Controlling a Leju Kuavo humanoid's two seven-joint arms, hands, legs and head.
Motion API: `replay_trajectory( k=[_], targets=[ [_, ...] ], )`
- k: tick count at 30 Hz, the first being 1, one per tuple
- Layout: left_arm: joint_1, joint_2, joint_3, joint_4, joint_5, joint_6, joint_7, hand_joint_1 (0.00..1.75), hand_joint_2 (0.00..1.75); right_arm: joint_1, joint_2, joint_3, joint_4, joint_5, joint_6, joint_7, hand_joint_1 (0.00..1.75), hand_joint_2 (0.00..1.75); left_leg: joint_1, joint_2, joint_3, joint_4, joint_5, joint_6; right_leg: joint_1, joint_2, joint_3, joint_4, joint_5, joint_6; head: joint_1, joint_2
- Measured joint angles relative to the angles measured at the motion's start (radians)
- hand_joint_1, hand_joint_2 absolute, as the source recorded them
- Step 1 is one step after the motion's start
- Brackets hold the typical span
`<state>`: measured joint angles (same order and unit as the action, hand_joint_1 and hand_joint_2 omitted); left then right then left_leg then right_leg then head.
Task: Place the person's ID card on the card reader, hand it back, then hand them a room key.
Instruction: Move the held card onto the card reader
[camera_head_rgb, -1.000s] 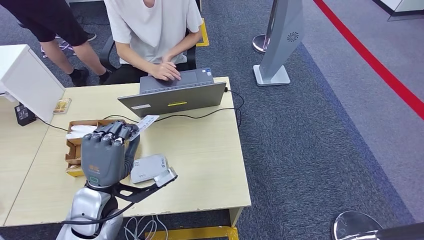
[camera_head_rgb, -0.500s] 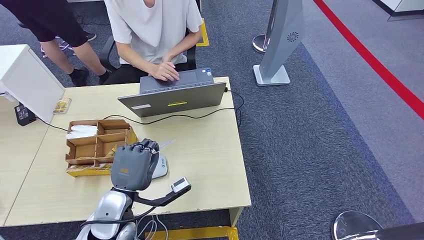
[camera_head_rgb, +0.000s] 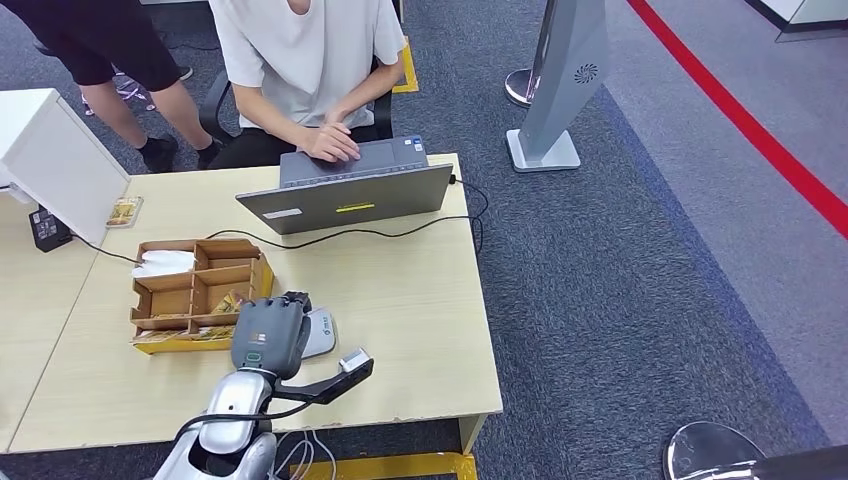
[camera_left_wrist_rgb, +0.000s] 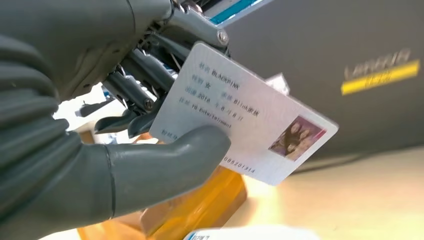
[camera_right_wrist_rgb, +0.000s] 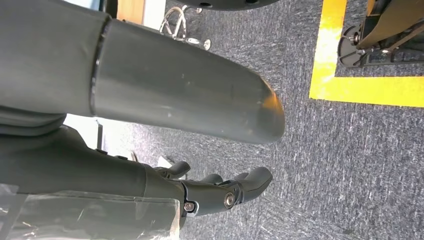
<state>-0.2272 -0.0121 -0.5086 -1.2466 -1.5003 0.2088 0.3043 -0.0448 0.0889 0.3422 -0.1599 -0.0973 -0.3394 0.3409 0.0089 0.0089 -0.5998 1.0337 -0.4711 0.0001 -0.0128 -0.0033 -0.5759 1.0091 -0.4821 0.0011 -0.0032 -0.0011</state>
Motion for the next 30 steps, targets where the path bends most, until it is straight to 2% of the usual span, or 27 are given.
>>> replay_trajectory(
  k=[11, 14, 19, 30],
  targets=[
    [-0.047, -0.013, 0.008, 0.121, -0.007, 0.003, 0.023, 1.75, 1.75, 0.000, 0.000, 0.000, 0.000, 0.003, 0.005, 0.002, 0.00, 0.00, 0.000, 0.000, 0.000, 0.000, 0.000, 0.000, 0.000, 0.000, 0.000, 0.000, 0.000, 0.000, 0.000, 0.000],
    [-0.049, -0.014, 0.010, 0.135, -0.029, 0.014, 0.051, 1.75, 1.75, 0.000, 0.000, 0.000, 0.000, 0.002, 0.004, 0.004, 0.00, 0.00, 0.000, 0.000, 0.000, 0.000, 0.000, 0.000, 0.000, 0.000, 0.000, 0.000, 0.000, 0.000, 0.000, 0.000],
    [-0.039, 0.007, 0.025, 0.140, -0.049, 0.023, 0.105, 1.75, 1.75, 0.000, 0.000, 0.000, 0.000, 0.002, 0.001, 0.011, 0.00, 0.00, 0.000, 0.000, 0.000, 0.000, 0.000, 0.000, 0.000, 0.000, 0.000, 0.000, 0.000, 0.000, 0.000, 0.000],
    [-0.017, 0.028, 0.057, 0.171, -0.049, -0.021, 0.115, 1.75, 1.75, 0.000, 0.000, 0.001, 0.000, 0.006, 0.013, 0.011, 0.00, 0.00, 0.000, -0.001, 0.000, 0.000, 0.000, 0.000, 0.000, -0.001, 0.001, 0.000, 0.000, 0.000, 0.000, 0.000]
  ],
)
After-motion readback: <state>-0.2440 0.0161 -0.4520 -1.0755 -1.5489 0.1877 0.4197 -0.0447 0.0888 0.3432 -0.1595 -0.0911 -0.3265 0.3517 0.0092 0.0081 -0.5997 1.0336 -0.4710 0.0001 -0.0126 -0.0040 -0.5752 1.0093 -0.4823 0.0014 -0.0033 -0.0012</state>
